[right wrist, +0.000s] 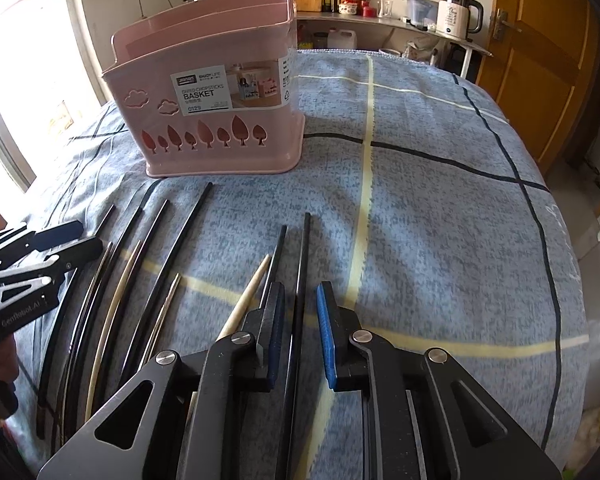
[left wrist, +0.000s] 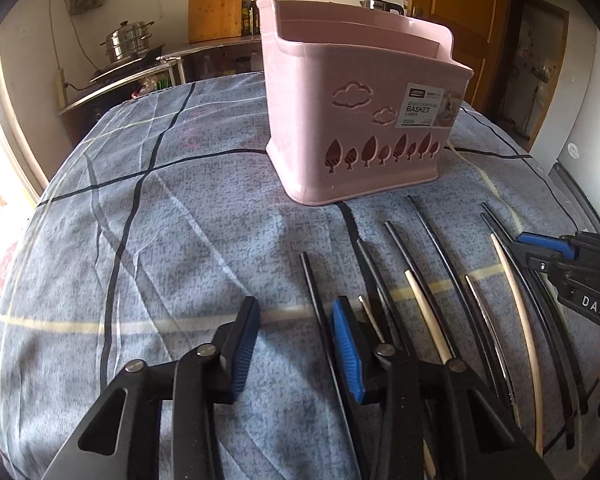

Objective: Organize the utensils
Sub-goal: 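Lower the right tool onto a black chopstick and close it while the left tool grasps another chopstick, then lift the held chopsticks upright with both tools and carry them over the pink basket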

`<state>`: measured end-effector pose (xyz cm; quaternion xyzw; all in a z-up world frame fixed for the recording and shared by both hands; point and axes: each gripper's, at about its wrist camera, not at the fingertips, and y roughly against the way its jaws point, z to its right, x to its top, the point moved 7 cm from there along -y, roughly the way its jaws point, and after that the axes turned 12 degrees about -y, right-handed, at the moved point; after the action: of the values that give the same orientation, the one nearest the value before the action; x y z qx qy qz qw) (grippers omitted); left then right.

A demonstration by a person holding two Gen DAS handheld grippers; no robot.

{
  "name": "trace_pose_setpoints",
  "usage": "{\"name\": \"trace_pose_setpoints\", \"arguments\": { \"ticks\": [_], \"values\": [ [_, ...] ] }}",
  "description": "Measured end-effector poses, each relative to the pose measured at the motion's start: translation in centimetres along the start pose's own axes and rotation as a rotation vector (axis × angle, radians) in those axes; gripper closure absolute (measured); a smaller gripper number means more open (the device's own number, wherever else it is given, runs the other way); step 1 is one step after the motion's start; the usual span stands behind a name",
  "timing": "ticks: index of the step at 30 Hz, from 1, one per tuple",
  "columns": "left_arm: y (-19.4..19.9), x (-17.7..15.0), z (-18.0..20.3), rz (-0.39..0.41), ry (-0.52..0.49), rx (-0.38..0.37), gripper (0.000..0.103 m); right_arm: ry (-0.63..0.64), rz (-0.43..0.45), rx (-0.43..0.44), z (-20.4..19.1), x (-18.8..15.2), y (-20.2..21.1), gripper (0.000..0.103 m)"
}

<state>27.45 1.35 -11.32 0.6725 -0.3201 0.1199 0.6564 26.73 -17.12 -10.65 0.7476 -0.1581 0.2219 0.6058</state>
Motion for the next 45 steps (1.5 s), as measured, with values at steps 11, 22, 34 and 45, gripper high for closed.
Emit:
{"name": "trace_pose_setpoints", "arguments": {
  "ticks": [11,22,34,45],
  "values": [
    [-0.8,1.4,-0.4,-0.018,0.026,-0.047,0.096,-0.007,-0.06,0.013,-0.3,2.6,-1.6,0.097],
    [3.9,3.5,-0.7,0.071,0.04,-0.125,0.097,-0.022,0.027,0.058,-0.7,3.9,3.0,0.098],
    [12.7,7.2,-1.4,0.228,0.021,-0.122,0.099,-0.01,0.183,0.087,-1.7,6.4,10.6,0.098],
    [17.8,10.2,-1.8,0.314,0.019,-0.13,0.099,0.01,0.299,0.112,-2.7,8.6,16.3,0.098]
  ]
}}
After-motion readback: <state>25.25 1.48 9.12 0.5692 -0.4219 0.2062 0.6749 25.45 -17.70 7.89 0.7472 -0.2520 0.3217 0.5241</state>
